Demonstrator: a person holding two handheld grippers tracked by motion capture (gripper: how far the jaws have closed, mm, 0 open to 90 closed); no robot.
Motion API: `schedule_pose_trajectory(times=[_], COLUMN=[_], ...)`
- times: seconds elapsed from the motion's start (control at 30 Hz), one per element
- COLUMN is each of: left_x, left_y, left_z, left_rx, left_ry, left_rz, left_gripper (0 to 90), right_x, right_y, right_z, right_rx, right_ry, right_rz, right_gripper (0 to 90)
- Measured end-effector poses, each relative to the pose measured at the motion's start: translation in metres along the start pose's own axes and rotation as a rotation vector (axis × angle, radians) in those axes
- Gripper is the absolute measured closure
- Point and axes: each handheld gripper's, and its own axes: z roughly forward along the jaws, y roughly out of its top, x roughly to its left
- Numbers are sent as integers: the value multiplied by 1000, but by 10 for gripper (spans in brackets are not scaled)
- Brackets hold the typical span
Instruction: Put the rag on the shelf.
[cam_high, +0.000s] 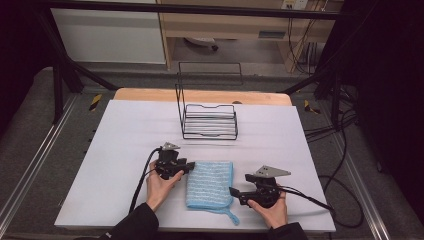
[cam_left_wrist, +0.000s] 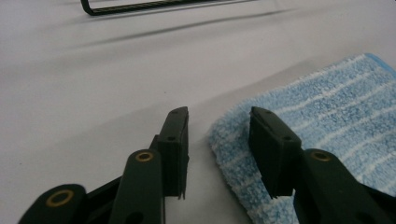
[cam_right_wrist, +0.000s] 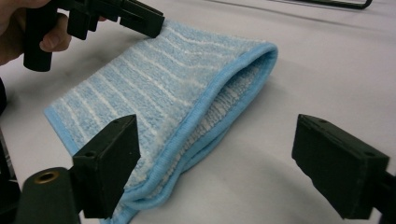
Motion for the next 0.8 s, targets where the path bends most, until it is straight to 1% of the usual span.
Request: schedule_pose_trajectory(times=[0.07, 0.23, 0.3, 0.4, 0.53, 0.57, 0.67, 0.73, 0.8], left_x=[0, -1, -2, -3, -3, -3, -4, -5, -6], left_y=[0, -3, -4, -5, -5, -5, -5, -5, -5], left_z=[1, 5, 6, 7, 7, 7, 7, 7, 8], left_rx=[-2, 18, 23, 27, 34, 35, 38, 41, 42], left_ry=[-8, -25, -29, -36, -46, -45, -41, -35, -32], left_rz=[-7, -10, -5, 5, 3, 7, 33, 53, 63], left_gripper=[624, 670, 684, 706, 734, 742, 772, 787, 797], right_x=[-1, -4, -6, -9, -13, -14, -15, -16, -18], right_y=[0, 0, 0, 0, 0, 0, 1, 3, 5], right_z=[-1, -4, -4, -5, -5, -5, -4, -3, -2], right_rx=[4, 1, 0, 8, 13, 14, 12, 2, -9], right_ry=[-5, -11, -21, -25, -29, -31, -34, -30, -28], right_rz=[-17, -40, -53, -44, -39, -40, -40, -36, -30], right_gripper=[121, 115, 106, 90, 61, 56, 48, 44, 38])
